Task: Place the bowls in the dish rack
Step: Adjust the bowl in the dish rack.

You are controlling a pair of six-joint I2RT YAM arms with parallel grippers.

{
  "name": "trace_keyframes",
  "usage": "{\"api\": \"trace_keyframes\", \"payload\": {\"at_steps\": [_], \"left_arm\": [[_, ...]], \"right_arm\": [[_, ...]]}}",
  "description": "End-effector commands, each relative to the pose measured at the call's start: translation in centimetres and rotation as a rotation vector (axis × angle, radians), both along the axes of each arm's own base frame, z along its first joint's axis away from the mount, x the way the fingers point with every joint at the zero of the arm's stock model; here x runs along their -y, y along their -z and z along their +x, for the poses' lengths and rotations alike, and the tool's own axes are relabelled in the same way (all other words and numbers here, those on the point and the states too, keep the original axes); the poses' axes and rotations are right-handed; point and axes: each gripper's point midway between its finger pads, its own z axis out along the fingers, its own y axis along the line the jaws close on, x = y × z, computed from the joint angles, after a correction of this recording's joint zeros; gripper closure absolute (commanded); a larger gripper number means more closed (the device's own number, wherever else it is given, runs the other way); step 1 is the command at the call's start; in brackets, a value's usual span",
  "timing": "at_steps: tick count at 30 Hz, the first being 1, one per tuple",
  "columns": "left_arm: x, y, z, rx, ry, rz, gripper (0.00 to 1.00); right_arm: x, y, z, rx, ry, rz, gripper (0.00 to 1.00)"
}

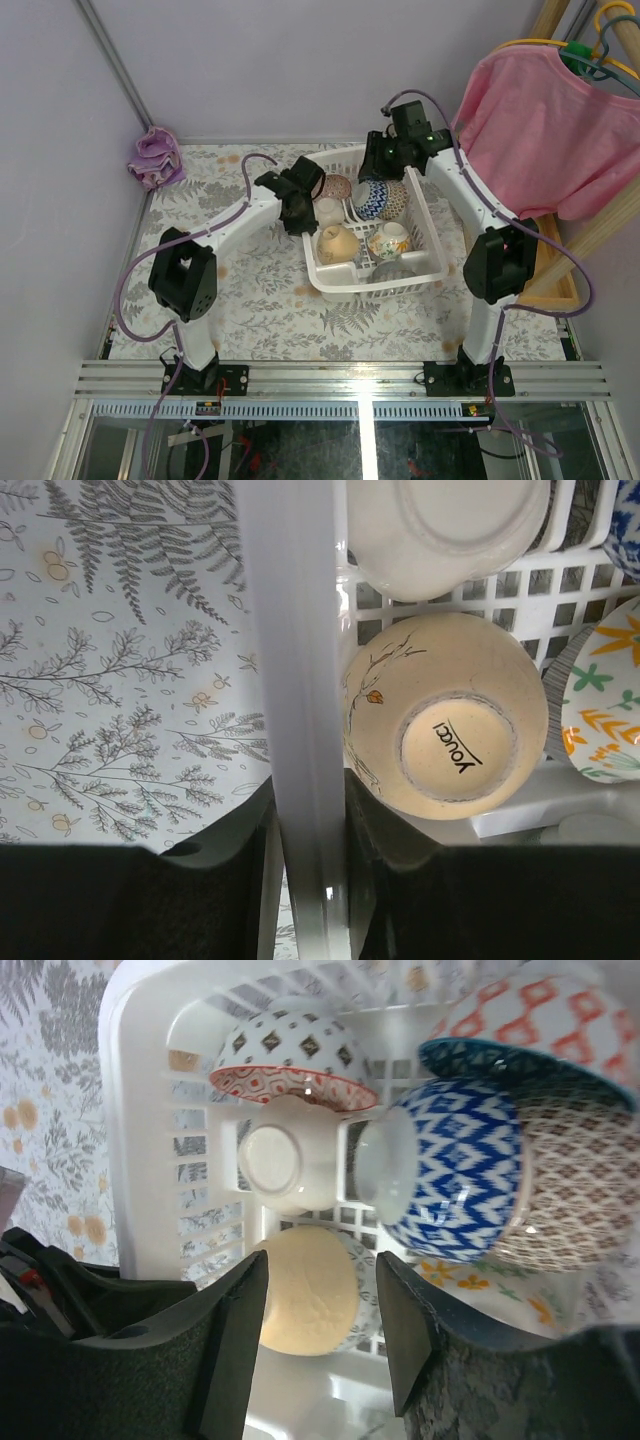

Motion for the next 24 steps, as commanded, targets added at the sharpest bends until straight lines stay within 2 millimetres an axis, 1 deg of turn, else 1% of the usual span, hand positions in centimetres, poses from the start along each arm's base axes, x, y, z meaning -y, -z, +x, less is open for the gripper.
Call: {"api": "trace_keyframes", "payload": {"at_steps": [1,4,6,10,14,20,24], "left_arm": [[-4.7,0.8,1.7,-0.016,-0.061,0.105,0.77],[-5.3,0.8,2.4,-0.016,-0.073,0.102,0.78],[-5.5,0.9,3.0,-0.013,-0.079,0.102,0.78],[-6.0,0.8,4.5,-0.005,-0.092,0.104,0.78],[-6.3,0.4,5.9,0.013,-0.096,0.098,0.77],[-5.6,0.0,7.6,0.034,-0.076,0.064,0.77],[-5.4,-0.5,7.9,0.044,-0.081,0.049,0.76]], "right_arm": [[4.0,-2.2,0.6,0.047,0.075,-0.015,0.45],[5.8,-2.3,0.4,0.043,0.113,-0.027,0.45],[6.6,-2.5,0.2,0.042,0.124,-0.032,0.45],[7.8,-2.8,-0.5,0.041,0.136,-0.063,0.44],[8.8,-2.6,-1.4,0.026,0.153,-0.076,0.44],[9.9,-1.7,-2.9,-0.003,0.162,-0.092,0.43],[10.7,-1.8,-3.9,-0.004,0.169,-0.105,0.42]]}}
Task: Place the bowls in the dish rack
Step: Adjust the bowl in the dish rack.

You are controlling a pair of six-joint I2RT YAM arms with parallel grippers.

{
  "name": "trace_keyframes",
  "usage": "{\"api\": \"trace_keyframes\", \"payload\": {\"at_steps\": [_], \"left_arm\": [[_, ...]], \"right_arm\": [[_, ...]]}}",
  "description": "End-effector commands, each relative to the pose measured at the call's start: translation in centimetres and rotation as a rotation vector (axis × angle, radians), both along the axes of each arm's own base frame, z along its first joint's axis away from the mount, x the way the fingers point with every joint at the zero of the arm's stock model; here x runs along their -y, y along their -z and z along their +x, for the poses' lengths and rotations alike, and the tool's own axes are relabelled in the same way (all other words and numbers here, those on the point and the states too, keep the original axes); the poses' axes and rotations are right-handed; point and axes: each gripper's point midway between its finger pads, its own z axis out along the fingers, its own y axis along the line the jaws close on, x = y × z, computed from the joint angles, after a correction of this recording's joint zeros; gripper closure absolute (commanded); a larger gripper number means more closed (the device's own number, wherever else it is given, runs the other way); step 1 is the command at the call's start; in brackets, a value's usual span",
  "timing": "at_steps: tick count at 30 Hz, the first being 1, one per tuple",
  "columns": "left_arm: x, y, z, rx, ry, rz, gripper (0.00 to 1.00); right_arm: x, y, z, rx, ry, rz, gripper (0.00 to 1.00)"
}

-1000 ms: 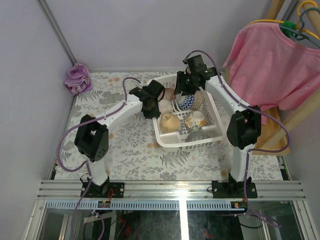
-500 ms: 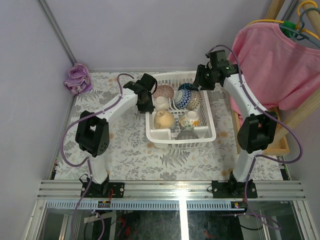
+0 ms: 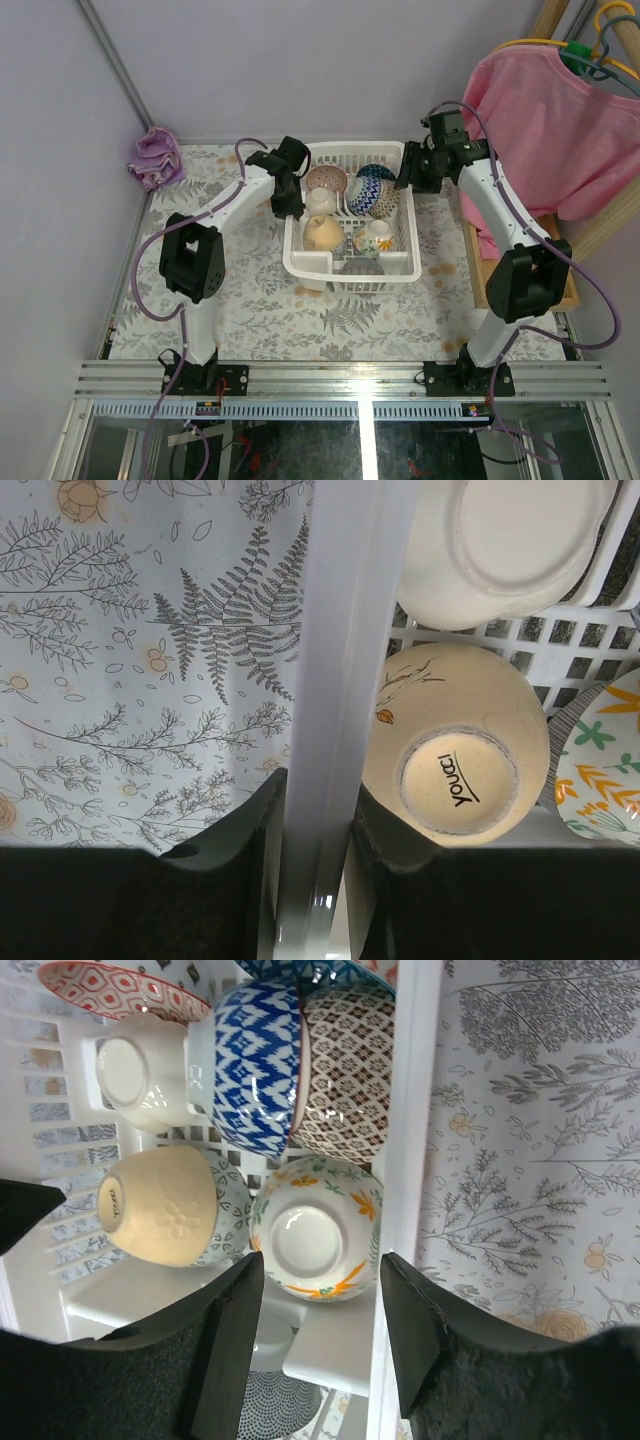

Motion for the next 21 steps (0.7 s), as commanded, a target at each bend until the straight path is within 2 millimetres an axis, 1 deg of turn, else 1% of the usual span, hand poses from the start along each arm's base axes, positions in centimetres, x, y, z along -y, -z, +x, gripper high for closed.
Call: {"api": "trace_keyframes", "payload": {"at_steps": [1,2,3,4,6,10,13,14,15,16,17,18,21], "left_arm": [[-1.2,-0.9,2.8,0.079,-0.068,0.001,0.73],[-1.3,-1.2,2.7,0.085,-0.071,-0.005,0.69],[-1.3,-1.8,2.6,0.096,-0.072,-0.011,0.64],[-1.3,-2.3,2.5,0.108,-0.074,-0.017,0.58],[-1.4,-3.3,2.3,0.133,-0.077,-0.028,0.52],[-1.5,-5.6,2.3,0.186,-0.087,-0.049,0.45],[-1.7,-7.7,2.2,0.227,-0.101,-0.068,0.39],[-1.7,-8.3,2.0,0.239,-0.105,-0.075,0.36],[-1.8,-8.9,1.8,0.249,-0.110,-0.082,0.32],[-1.9,-9.4,1.6,0.262,-0.115,-0.091,0.17],[-1.7,-10.0,1.3,0.276,-0.111,-0.111,0.02],[-1.7,-10.4,0.9,0.281,-0.107,-0.124,0.00],[-1.8,-11.8,-0.4,0.311,-0.114,-0.166,0.00]], "right_arm": [[1.6,-1.7,-1.3,0.039,0.013,-0.028,0.42],[1.8,-1.6,-1.4,0.037,0.015,-0.032,0.42],[2.1,-2.4,-1.6,0.054,0.019,-0.029,0.41],[2.3,-2.0,-2.1,0.042,0.022,-0.034,0.41],[2.7,-2.1,-2.6,0.044,0.028,-0.038,0.40],[3.4,-2.7,-3.5,0.052,0.042,-0.049,0.36],[4.2,-3.3,-4.5,0.064,0.059,-0.069,0.31],[4.5,-3.5,-4.8,0.069,0.068,-0.081,0.28],[4.9,-3.7,-5.2,0.074,0.077,-0.093,0.20],[5.4,-4.0,-5.7,0.085,0.092,-0.108,0.09],[5.8,-4.1,-6.1,0.090,0.103,-0.125,0.00],[6.2,-4.2,-6.5,0.092,0.113,-0.137,0.01],[7.5,-4.2,-7.8,0.093,0.151,-0.186,0.01]]}}
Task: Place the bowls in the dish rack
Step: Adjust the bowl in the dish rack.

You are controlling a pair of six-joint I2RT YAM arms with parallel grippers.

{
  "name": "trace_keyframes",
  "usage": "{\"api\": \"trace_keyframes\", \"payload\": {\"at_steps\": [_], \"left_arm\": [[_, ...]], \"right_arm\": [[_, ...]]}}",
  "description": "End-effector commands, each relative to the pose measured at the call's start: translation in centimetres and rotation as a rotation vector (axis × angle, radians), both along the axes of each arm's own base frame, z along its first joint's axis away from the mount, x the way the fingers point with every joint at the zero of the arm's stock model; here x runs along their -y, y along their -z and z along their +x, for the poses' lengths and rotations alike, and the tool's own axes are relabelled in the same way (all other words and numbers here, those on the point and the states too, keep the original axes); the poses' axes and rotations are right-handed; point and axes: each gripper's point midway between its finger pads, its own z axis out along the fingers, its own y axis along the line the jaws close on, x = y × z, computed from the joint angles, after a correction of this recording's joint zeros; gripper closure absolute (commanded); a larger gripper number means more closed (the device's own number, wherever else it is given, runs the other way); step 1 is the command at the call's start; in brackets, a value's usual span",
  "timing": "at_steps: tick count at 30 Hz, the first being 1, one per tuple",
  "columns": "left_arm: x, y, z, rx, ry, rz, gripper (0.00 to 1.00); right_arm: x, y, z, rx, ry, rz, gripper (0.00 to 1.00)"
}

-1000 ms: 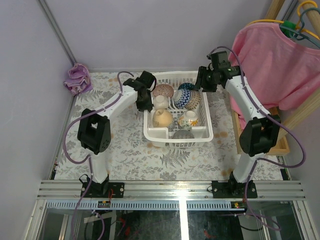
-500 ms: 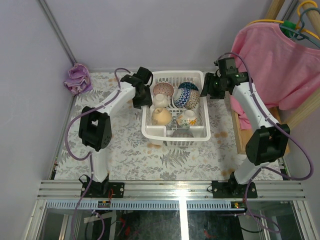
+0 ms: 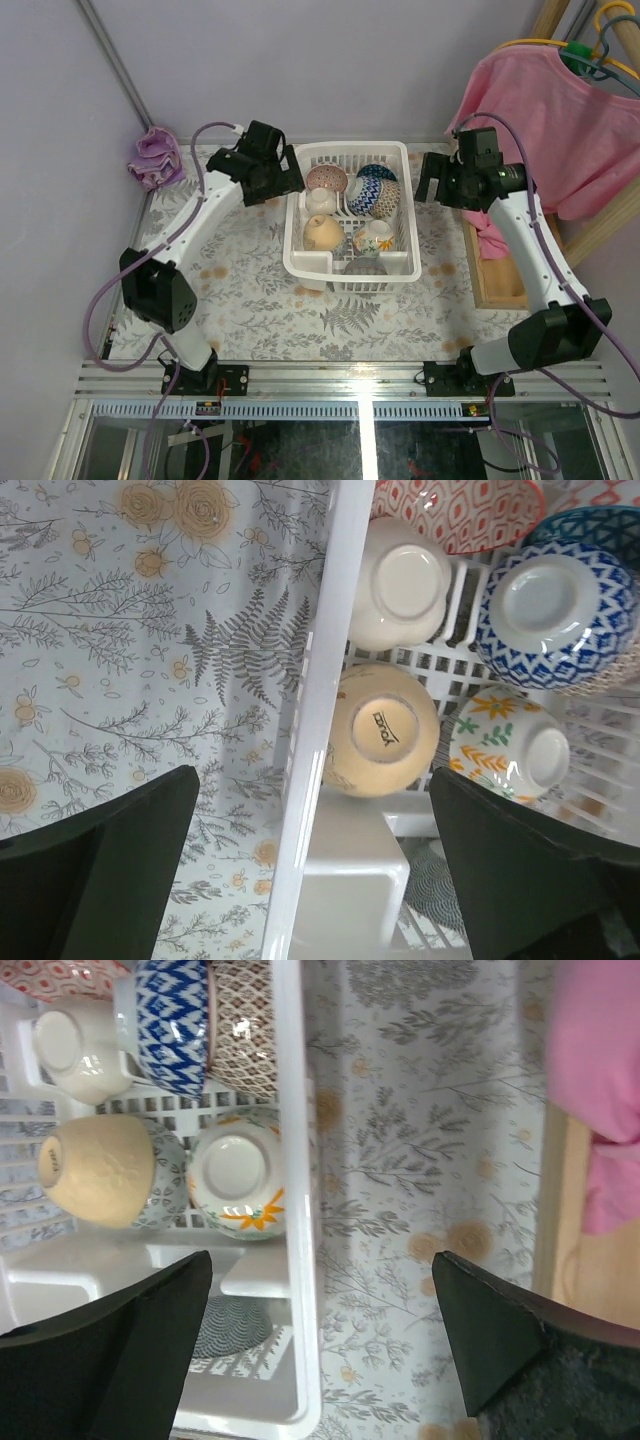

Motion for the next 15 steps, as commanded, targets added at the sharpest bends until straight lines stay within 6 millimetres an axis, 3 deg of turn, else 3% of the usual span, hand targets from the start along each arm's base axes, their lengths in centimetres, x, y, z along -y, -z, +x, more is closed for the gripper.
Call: {"api": "trace_keyframes", "payload": {"at_steps": [1,4,7,11,15], "left_arm": [[-0.2,-2.5,-1.3,0.080,-0.018,-0.075,0.00],[-0.5,-3.6,-3.3,0.121,-0.026,-0.128,0.00],[-1.0,-3.1,-5.0,0.109,-0.071,-0.162,0.00],[-0.3,-2.8,-6.1,0.125,-0.039,-0.229,0.00],[-1.2,-2.4,-6.8,0.190,-0.047,-0.219,0.00]], "right_arm": [[3.1,-1.0,-2.4,0.021,0.089,-0.106,0.01],[4.1,-1.2,-3.7,0.047,0.110,-0.138,0.01],[5.4,-0.3,-5.0,0.056,0.152,-0.178,0.01],[6.1,-0.5,-5.5,0.204,0.187,-0.164,0.01],[7.3,-0.9,-6.0,0.351,0.252,-0.163,0.01]]}}
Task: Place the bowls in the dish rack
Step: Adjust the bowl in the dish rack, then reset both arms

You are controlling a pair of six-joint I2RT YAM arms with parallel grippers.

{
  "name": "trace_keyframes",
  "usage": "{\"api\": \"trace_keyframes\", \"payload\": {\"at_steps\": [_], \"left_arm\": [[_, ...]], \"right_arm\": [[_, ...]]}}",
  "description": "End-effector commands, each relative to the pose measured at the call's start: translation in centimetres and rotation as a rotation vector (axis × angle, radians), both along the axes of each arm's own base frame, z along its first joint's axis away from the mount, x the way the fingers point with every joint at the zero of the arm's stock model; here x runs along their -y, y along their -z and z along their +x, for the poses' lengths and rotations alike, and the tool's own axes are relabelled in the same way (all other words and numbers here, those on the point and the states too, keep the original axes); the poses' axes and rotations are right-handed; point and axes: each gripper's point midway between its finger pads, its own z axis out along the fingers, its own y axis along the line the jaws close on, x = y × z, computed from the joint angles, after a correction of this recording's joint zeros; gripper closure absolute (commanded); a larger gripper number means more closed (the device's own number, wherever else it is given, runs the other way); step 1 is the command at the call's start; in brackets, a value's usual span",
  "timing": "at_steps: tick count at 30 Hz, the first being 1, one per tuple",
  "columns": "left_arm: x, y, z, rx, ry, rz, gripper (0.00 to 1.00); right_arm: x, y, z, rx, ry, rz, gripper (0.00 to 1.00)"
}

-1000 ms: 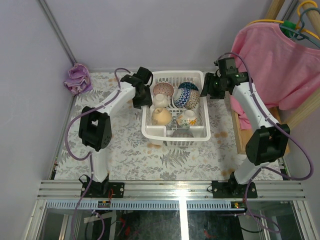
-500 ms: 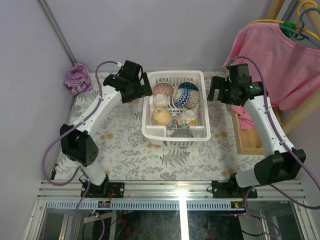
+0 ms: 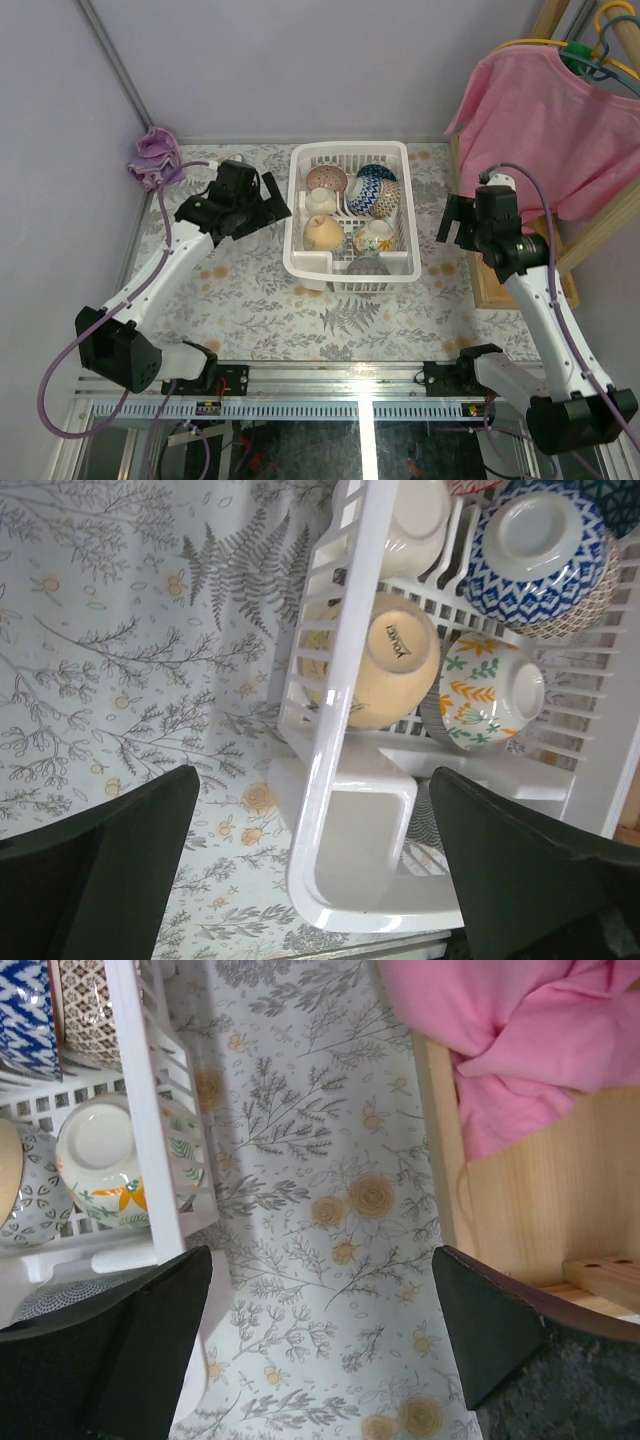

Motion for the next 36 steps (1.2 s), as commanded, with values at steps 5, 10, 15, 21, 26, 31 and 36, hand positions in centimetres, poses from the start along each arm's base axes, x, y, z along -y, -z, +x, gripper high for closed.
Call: {"api": "trace_keyframes", "payload": {"at_steps": [5,10,15,21,26,31,36], "left_arm": [[-1.6,-0.8,0.9,0.202,-0.036,0.021,0.00],[-3.4,-0.1,1.2,0.276,-0.034,0.130,0.00],[-5.6,1.9,1.0,0.332,-0.074,0.225,0.00],[-8.1,4.4,0.2,0.337,-0.134,0.332,0.00],[-9.4,6.4,-0.1,0.338,-0.152,0.391,0.00],[-10.3,8.0,-0.4,0.332,-0.157,0.441,0.00],[-11.4,9.5,-1.0,0.337,-0.176,0.490,0.00]], "right_arm": [[3.1,-3.6,2.3,0.331,0.144,-0.070,0.01],[5.4,-1.6,3.2,0.358,0.249,-0.112,0.01],[7.8,1.5,2.5,0.376,0.326,-0.133,0.01],[9.3,4.8,0.9,0.361,0.296,-0.201,0.01],[9.2,8.4,-0.2,0.312,0.289,-0.191,0.01],[8.5,11.2,-1.2,0.317,0.257,-0.166,0.01],[9.1,12.3,-1.1,0.298,0.255,-0.214,0.01]]}}
